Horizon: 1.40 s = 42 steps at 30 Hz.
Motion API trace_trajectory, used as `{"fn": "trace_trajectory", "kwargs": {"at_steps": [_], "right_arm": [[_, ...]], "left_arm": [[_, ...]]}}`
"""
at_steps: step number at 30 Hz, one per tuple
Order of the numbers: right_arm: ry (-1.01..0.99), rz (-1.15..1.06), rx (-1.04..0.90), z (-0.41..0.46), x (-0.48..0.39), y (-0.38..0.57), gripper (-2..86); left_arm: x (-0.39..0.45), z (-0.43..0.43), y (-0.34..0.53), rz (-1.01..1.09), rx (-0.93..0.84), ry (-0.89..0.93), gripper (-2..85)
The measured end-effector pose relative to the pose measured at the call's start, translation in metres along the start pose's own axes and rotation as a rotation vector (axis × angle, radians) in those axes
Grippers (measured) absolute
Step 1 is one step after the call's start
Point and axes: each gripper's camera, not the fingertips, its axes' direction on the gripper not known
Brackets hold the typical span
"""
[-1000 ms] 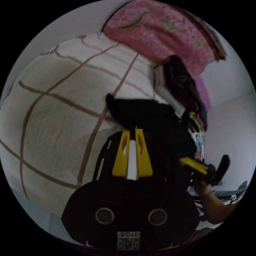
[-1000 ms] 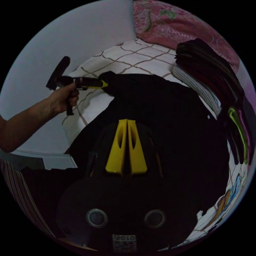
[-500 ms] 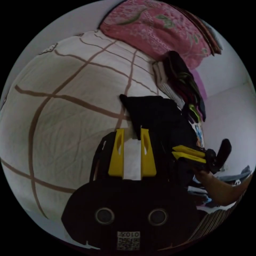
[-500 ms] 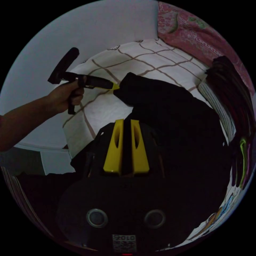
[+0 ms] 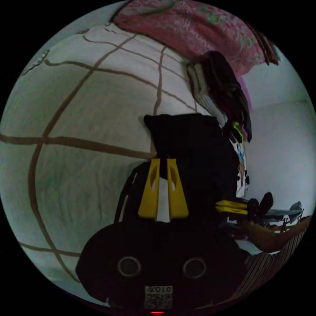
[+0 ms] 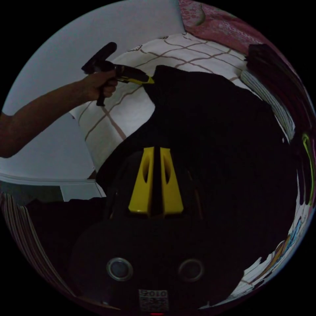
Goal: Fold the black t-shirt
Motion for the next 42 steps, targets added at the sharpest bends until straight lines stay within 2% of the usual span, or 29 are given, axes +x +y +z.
{"fn": "trace_trajectory", "kwargs": {"at_steps": [2, 6, 8, 11, 14, 17, 20, 26, 29, 32, 42], "right_arm": [[0.007, 0.032, 0.011, -0.011, 0.014, 0.022, 5.4], [0.048, 0.148, 0.061, -0.035, 0.040, 0.067, 5.6], [0.087, 0.296, 0.109, -0.056, 0.066, 0.108, 6.0], [0.223, 0.518, 0.144, -0.086, 0.107, 0.170, 7.0], [0.352, 0.744, 0.168, -0.119, 0.155, 0.239, 7.6], [0.399, 0.967, 0.206, -0.143, 0.205, 0.306, 8.1], [0.348, 1.099, 0.219, -0.150, 0.250, 0.359, 8.5], [0.323, 1.053, 0.146, -0.152, 0.300, 0.412, 8.7], [0.400, 0.884, 0.136, -0.157, 0.303, 0.425, 8.5], [0.444, 0.760, 0.110, -0.159, 0.309, 0.440, 8.6], [0.396, 0.669, 0.110, -0.198, 0.358, 0.516, 3.9]], "left_arm": [[0.000, -0.006, 0.004, -0.015, 0.035, -0.004, 4.9], [0.006, -0.046, 0.042, -0.145, 0.323, -0.164, 7.3], [0.006, -0.051, 0.059, -0.201, 0.365, -0.149, 8.1], [0.040, -0.033, 0.068, -0.055, 0.270, -0.150, 9.2], [0.090, 0.006, 0.074, 0.115, 0.047, -0.177, 9.9], [0.119, 0.044, 0.095, 0.082, -0.067, -0.083, 10.3], [0.142, 0.073, 0.121, 0.026, -0.130, -0.102, 10.7], [0.178, 0.090, 0.160, -0.101, -0.073, -0.137, 10.8], [0.207, 0.088, 0.167, -0.068, -0.023, -0.206, 10.4], [0.229, 0.098, 0.172, -0.056, -0.016, -0.199, 10.3], [0.292, 0.148, 0.177, 0.005, -0.031, -0.174, 9.6]]}}
